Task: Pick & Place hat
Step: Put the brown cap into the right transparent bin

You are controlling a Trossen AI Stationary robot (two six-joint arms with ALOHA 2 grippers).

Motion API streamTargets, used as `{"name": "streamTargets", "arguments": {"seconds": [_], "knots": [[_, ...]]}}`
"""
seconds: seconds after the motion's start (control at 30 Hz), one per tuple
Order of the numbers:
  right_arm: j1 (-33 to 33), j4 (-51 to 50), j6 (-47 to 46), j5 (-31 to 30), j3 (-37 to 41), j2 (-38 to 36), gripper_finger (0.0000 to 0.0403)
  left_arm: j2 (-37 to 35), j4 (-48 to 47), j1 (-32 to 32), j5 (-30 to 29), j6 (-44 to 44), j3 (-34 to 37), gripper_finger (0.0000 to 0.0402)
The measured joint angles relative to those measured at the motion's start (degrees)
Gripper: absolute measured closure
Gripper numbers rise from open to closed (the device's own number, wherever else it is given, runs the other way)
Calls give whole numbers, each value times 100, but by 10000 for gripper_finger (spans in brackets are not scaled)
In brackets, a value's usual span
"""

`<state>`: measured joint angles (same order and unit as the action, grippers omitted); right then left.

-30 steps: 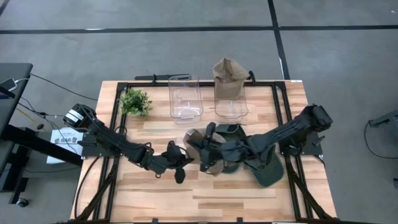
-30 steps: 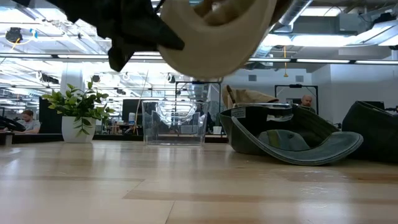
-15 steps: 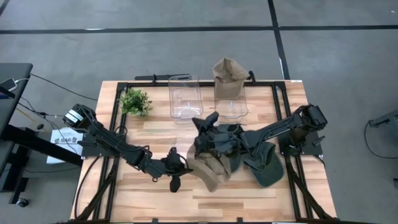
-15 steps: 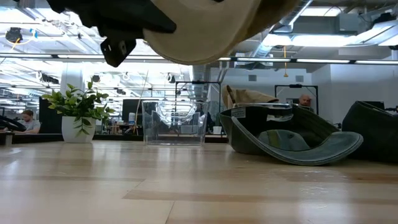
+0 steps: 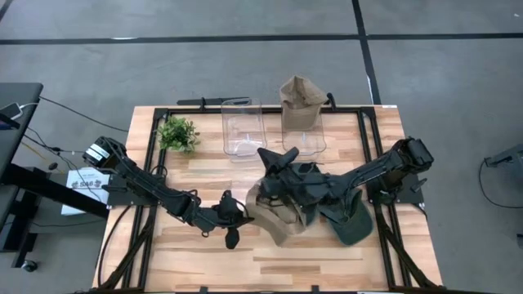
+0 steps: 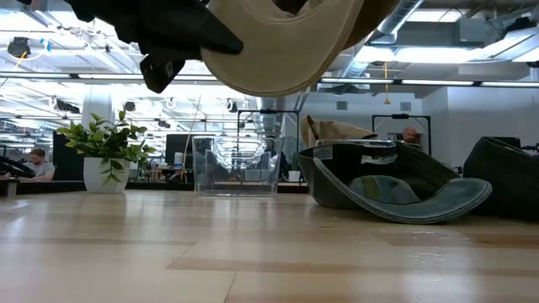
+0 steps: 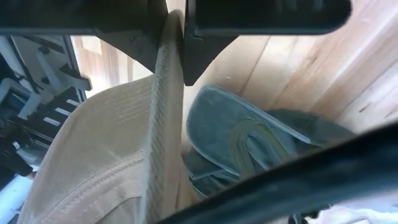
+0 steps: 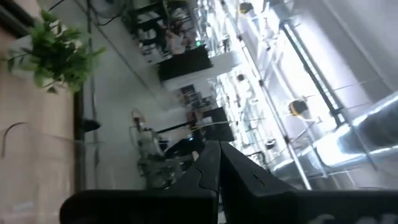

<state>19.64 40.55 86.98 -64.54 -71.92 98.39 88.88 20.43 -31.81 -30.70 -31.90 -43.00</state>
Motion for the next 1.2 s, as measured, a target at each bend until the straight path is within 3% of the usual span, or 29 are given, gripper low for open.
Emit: {"name": "streamTargets", "arguments": {"seconds": [0.23,0.6,0.93,1.1,1.2], "knots": [[337,1053,381,190,0,2,403,0,-7,51,-405,-26,0,385],[1067,1235,-85,625,-324,4,403,0,-134,114,-1074,-4,0,385],[1591,-607,-2280,674,-658,4,403,0,-204,109,-1923,15,0,385],[1408,-1695,-3540,1006,-658,6,403,0,-199,109,-2042,13,0,385],[1263,-1855,-3762,1059,-658,8,403,0,-199,105,-2044,14,0,385]]}}
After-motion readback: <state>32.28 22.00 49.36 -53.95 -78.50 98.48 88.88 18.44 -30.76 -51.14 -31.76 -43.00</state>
